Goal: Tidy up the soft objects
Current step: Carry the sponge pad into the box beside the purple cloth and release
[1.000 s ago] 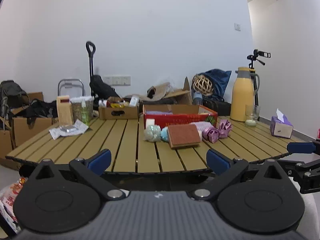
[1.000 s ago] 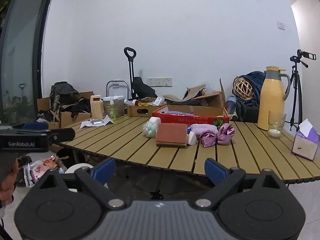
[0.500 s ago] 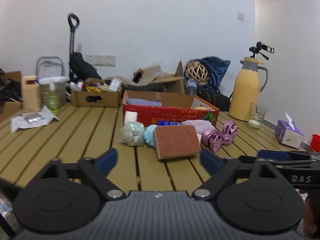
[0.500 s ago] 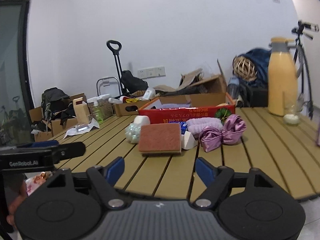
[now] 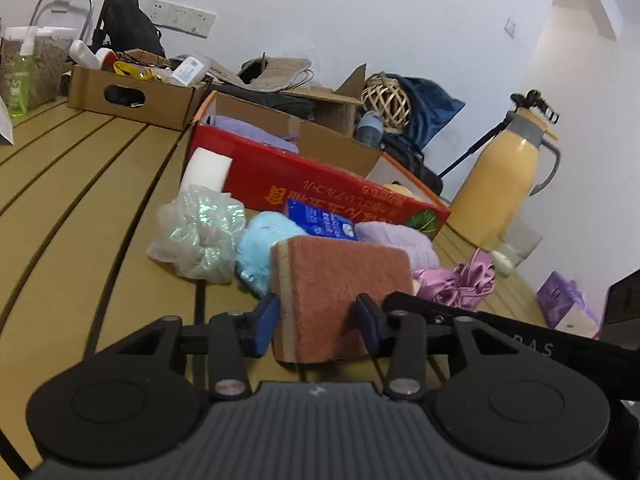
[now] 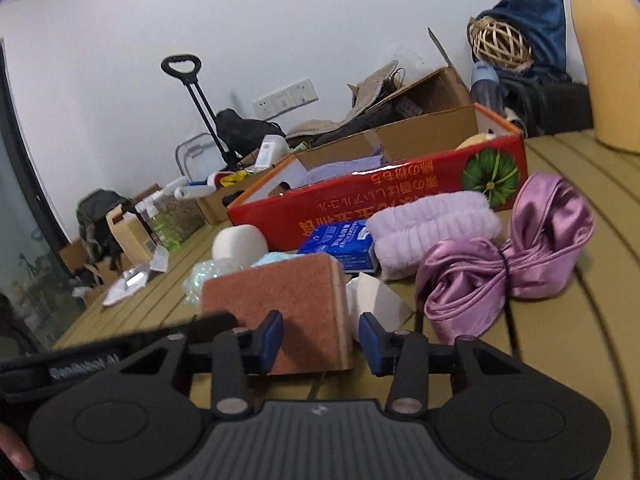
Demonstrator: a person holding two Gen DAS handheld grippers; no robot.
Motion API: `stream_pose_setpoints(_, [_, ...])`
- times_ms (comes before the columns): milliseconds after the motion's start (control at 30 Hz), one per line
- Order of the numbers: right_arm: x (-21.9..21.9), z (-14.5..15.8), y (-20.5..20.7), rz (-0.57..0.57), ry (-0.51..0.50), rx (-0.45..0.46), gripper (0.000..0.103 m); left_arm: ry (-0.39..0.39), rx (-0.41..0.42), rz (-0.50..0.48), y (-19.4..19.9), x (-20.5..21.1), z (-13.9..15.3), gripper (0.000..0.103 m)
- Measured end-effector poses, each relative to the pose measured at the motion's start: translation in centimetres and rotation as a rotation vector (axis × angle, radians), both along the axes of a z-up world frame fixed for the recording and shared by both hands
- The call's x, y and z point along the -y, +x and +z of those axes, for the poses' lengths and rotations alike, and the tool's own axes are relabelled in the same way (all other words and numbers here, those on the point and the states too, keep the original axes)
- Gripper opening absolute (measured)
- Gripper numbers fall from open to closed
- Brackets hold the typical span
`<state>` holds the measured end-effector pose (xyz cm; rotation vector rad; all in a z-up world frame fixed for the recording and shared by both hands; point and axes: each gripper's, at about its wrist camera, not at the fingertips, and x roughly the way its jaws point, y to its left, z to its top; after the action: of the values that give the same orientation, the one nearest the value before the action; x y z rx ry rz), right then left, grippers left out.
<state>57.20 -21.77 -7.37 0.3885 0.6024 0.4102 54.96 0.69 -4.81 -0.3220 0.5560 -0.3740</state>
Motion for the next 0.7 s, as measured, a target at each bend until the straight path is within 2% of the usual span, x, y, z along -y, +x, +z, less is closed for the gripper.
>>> stream_pose_setpoints(33, [0.2,-0.1,0.2,0.011,0.015,0.007,0.035,0.001,0.013,-0.005,-0.1,0.0,0.0,0.04])
stream_pose_setpoints(200, [0.7,-0.1,0.1,0.009,0.059,0.01,0.031,-0.017,0.04,-0.008,-0.4,-0.2,0.4,0.037])
stream_pose_setpoints(300, [0.8,1.1,-1.2,0.015,0.06,0.063,0.029,-0.048,0.082,-0.011,-1.3,-0.4,1.9,0.037])
stream_pose_setpoints(400, [1.7,3.4,-1.8,-0.007,0.087,0.1,0.027,-0.098,0.089,-0.045,0.3,-0.3,4.5,0.037])
stream_pose_setpoints(500, [3.4,6.6,0.5,-0.039,0.096,0.099,0.025,-0.105,0.096,-0.082,4.8,1.1,7.7,0.037])
stream_pose_setpoints(567, [4.9,8.9,3.6,-0.058,0.088,0.096,0.025,-0.112,0.066,-0.108,9.7,2.5,9.7,0.037])
stream_pose_setpoints(633, [6.4,11.0,7.9,-0.084,0.073,0.067,0.025,-0.098,0.044,-0.103,14.5,4.1,11.1,0.037])
stream_pose_setpoints(700, [7.5,12.2,12.4,-0.094,0.069,0.022,0.025,-0.097,0.002,-0.116,19.2,5.6,11.3,0.037])
